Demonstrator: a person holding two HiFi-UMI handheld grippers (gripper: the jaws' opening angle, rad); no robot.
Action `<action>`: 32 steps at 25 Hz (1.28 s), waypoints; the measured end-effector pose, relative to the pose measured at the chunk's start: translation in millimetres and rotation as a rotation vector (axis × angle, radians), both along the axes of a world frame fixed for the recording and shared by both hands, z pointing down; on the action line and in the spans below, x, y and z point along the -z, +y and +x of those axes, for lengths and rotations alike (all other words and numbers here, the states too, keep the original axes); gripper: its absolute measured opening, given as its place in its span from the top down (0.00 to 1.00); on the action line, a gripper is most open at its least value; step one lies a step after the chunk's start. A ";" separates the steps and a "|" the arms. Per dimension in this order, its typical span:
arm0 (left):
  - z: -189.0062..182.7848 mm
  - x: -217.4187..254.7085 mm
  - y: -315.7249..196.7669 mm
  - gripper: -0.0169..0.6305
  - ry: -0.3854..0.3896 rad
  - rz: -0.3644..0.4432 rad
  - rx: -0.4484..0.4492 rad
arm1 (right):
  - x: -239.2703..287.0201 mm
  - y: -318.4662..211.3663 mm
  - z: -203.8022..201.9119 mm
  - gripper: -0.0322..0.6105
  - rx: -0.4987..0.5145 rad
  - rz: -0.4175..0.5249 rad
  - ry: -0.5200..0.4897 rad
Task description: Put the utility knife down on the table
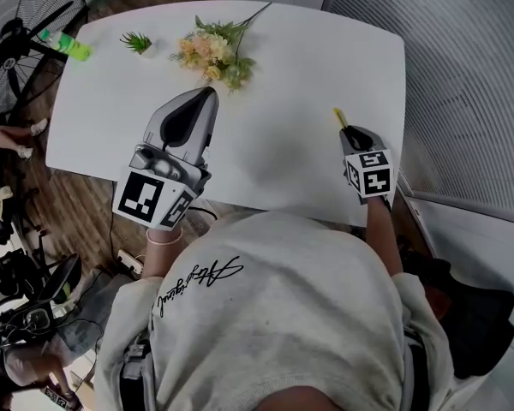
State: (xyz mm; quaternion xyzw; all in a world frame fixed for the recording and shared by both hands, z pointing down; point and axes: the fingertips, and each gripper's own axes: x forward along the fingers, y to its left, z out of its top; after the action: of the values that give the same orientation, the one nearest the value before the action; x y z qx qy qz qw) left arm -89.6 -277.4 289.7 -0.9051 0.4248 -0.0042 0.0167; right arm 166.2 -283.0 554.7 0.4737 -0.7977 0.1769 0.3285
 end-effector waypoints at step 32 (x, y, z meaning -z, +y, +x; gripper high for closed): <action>6.6 0.2 2.1 0.98 0.000 0.002 -0.027 | -6.5 0.0 -3.1 0.79 -0.031 -0.041 -0.038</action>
State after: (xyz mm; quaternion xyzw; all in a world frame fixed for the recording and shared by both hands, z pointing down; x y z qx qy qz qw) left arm -83.0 -275.3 289.6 -0.9109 0.4123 -0.0037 0.0177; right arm 163.2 -283.1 561.3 0.4759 -0.7925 0.2075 0.3201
